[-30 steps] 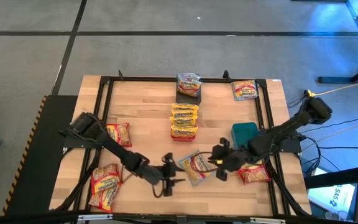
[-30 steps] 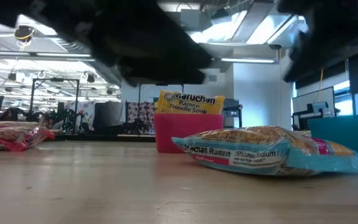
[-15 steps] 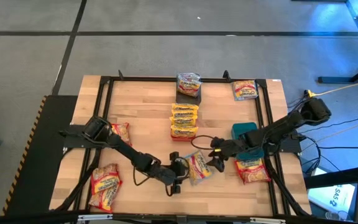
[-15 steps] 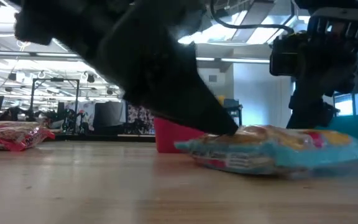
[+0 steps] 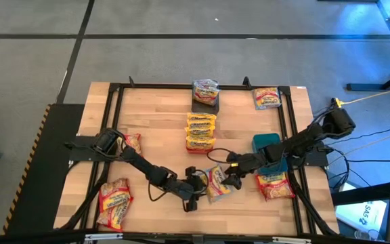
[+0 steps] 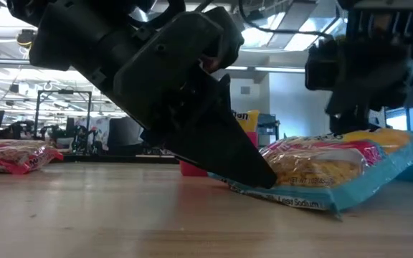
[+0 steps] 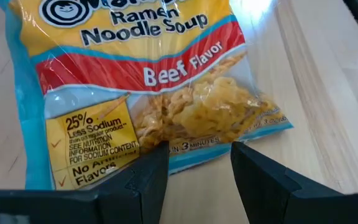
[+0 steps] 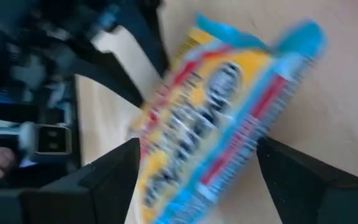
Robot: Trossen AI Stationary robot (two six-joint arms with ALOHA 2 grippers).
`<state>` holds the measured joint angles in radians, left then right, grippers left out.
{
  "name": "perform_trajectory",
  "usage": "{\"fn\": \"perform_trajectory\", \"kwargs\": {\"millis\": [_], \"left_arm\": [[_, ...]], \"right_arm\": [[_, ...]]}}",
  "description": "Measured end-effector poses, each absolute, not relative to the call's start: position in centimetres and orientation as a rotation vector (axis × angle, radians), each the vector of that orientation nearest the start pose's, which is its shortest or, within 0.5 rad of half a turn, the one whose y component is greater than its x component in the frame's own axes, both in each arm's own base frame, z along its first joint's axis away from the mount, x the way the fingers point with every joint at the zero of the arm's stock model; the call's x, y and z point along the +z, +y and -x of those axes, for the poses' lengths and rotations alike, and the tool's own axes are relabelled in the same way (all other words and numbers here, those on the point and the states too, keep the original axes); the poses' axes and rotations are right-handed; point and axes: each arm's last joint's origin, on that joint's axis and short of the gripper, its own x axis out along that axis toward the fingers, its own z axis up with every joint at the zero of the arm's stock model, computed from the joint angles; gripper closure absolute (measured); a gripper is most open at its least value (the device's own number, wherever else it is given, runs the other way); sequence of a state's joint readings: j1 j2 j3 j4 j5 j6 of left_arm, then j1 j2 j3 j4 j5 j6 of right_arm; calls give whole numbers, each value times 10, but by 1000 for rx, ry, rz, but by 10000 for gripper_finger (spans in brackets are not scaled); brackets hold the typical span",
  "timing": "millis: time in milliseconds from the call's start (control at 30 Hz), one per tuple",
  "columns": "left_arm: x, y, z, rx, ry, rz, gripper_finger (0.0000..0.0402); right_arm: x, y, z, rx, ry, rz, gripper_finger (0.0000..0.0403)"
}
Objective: Sort Maruchan noodles
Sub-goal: Put the blue noodle pack into the black bin
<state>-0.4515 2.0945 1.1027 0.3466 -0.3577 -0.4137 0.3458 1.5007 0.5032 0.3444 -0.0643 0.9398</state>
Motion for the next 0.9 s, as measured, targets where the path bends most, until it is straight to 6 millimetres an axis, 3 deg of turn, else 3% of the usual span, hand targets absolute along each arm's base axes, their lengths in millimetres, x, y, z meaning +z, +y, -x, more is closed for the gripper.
{"fn": "perform_trajectory", "kwargs": {"millis": [400, 700, 900], "left_arm": [[103, -169, -376, 31, 600, 154, 232], [103, -168, -377, 30, 599, 154, 232], [103, -168, -376, 33, 600, 146, 232]], "right_arm": [[111, 94, -256, 19, 788, -900, 109], [107, 101, -276, 51, 739, -912, 109], [104, 104, -281, 73, 750, -851, 159]]}}
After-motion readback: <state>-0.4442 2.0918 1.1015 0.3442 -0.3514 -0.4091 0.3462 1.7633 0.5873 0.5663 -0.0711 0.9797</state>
